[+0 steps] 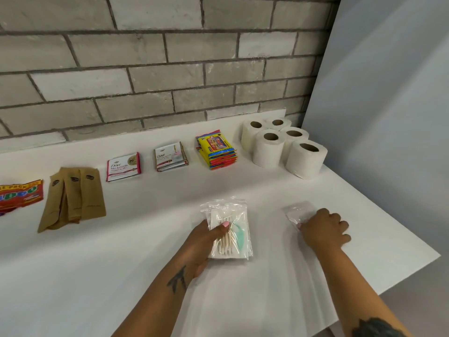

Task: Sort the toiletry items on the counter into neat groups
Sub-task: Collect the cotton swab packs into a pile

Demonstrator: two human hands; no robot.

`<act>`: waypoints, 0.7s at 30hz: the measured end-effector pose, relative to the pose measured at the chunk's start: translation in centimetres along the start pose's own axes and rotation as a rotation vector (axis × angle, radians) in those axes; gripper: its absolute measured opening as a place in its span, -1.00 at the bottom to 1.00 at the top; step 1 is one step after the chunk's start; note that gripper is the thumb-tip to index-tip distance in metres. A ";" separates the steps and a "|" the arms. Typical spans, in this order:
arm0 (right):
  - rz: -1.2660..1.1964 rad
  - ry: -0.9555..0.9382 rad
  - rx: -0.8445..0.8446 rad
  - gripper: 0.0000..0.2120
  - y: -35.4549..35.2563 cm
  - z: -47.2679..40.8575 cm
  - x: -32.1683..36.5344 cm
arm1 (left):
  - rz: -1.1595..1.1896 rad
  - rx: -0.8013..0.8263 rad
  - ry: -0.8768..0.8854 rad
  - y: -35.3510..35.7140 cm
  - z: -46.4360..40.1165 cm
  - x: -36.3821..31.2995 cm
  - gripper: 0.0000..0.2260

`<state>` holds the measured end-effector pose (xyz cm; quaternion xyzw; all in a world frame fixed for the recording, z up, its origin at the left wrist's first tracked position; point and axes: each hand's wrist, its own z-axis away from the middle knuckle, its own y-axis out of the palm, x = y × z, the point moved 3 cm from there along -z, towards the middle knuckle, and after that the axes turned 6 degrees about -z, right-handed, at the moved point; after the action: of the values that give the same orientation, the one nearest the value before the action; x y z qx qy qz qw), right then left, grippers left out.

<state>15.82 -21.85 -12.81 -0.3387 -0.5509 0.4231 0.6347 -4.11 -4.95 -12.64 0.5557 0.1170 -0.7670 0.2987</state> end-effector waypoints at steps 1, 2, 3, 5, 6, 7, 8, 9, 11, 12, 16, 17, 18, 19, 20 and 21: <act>0.005 0.016 0.005 -0.46 0.1 -0.5 -0.2 | 0.002 -0.009 0.013 0.1 -0.1 0.0 -0.86; -0.007 0.039 0.017 -0.44 0.1 -0.9 -0.2 | 0.004 -0.015 0.026 0.1 -0.1 0.0 -0.86; -0.030 0.065 0.037 -0.43 0.2 -1.2 -0.2 | 0.005 -0.021 0.031 0.2 -0.2 0.0 -0.86; -0.069 0.098 0.094 -0.44 0.2 -1.8 -0.3 | 0.008 -0.040 0.026 0.1 -0.5 0.2 -0.85; -0.081 0.100 0.133 -0.47 0.3 -1.9 -0.3 | 0.010 -0.053 0.024 0.0 -0.6 0.2 -0.84; -0.090 0.090 0.177 -0.53 0.2 -1.9 -0.3 | 0.014 -0.064 0.022 -0.1 -0.7 0.3 -0.82; -0.098 0.066 0.212 -0.59 0.1 -1.7 -0.2 | 0.019 -0.072 0.021 -0.1 -0.8 0.4 -0.81; -0.122 0.023 0.229 -0.66 -0.2 -1.6 0.1 | 0.026 -0.081 0.020 -0.1 -0.9 0.4 -0.79; -0.292 -0.092 0.227 -0.76 -0.9 -0.8 1.1 | 0.041 -0.099 0.023 -0.2 -1.1 0.4 -0.79; -0.493 -0.145 0.263 -0.81 -1.1 0.0 1.9 | 0.050 -0.107 0.034 -0.2 -1.2 0.4 -0.79; -1.192 -0.286 0.678 -0.81 0.0 6.0 5.8 | 0.030 -0.141 0.104 -0.2 -1.5 0.1 -0.78; -1.186 -0.315 0.706 -0.79 0.7 7.1 6.3 | 0.014 -0.139 0.129 -0.1 -1.5 0.0 -0.76; -1.157 -0.344 0.711 -0.79 1.4 8.0 6.8 | 0.006 -0.136 0.145 0.0 -1.4 0.0 -0.75; -1.118 -0.374 0.698 -0.80 2.1 8.7 7.2 | 0.005 -0.139 0.155 0.1 -1.3 0.0 -0.74; -1.088 -0.395 0.678 -0.80 2.8 9.3 7.4 | 0.009 -0.142 0.156 0.3 -1.1 0.1 -0.74; -1.077 -0.397 0.653 -0.79 3.3 9.7 7.6 | 0.021 -0.137 0.148 0.4 -0.9 0.1 -0.72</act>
<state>6.01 -13.94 -11.11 0.2785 -0.5932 0.2463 0.7141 -3.17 -4.81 -12.99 0.5903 0.1851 -0.7109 0.3345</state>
